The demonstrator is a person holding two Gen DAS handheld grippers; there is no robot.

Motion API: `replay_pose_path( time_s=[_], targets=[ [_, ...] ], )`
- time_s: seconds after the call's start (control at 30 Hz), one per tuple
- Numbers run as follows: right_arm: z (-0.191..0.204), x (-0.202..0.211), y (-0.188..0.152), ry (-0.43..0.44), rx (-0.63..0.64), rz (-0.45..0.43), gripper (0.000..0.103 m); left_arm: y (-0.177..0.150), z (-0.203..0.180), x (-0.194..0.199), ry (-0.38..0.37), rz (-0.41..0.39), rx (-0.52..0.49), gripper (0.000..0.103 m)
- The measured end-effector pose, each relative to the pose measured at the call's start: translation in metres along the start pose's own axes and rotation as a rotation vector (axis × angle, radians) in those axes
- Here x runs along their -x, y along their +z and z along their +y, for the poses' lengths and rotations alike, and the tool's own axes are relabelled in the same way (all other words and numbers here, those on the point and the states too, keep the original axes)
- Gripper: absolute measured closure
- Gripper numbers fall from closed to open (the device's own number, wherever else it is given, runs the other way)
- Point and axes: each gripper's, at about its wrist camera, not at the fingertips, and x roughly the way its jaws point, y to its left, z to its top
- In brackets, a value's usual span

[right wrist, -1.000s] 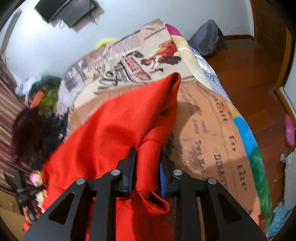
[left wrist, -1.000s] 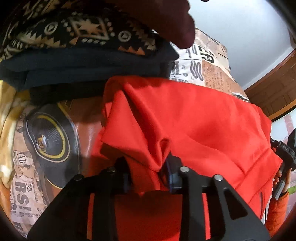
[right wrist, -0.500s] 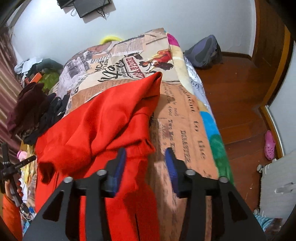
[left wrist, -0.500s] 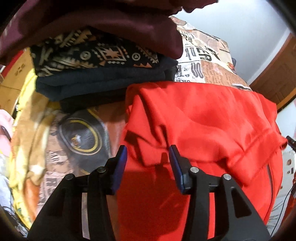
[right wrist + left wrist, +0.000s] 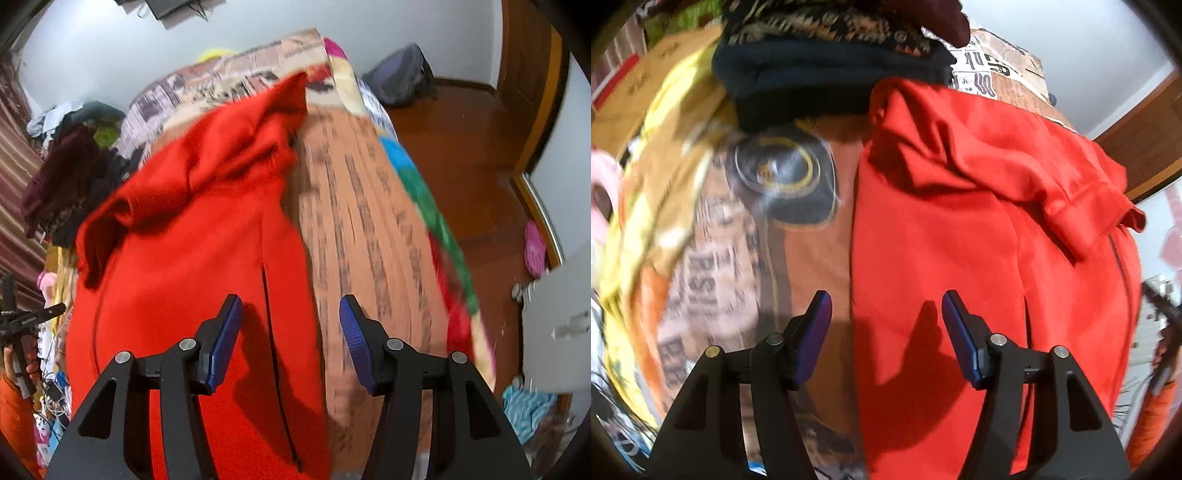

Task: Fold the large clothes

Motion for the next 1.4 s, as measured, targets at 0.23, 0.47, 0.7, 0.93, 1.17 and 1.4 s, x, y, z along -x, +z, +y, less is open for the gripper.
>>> replay_pose_path(
  time_s=[0.23,0.47,0.7,0.93,1.17,1.4],
  targets=[
    [0.006,0.004,-0.029,-0.012,0.007,-0.005,0.044,-0.035,0.011,-0.009,-0.084,0.072,0.064,0.042],
    [0.017,-0.001,-0.043,-0.028,0.035,-0.01,0.033,-0.064,0.023,-0.02,-0.218,0.099,0.183,0.035],
    [0.034,-0.004,-0.05,-0.021,0.057,-0.042,0.049,-0.082,-0.006,-0.013,-0.244,0.115,0.07,0.034],
    [0.036,0.004,-0.041,0.104,0.002,-0.048,0.089,-0.064,-0.041,0.007,-0.31,0.068,-0.011,0.096],
    [0.053,0.028,-0.014,0.214,0.021,-0.106,0.091,-0.03,-0.06,0.048,-0.374,-0.065,-0.066,0.098],
    [0.059,0.047,0.043,0.254,0.027,-0.217,0.092,0.032,-0.066,0.081,-0.423,-0.224,-0.082,0.098]
  ],
)
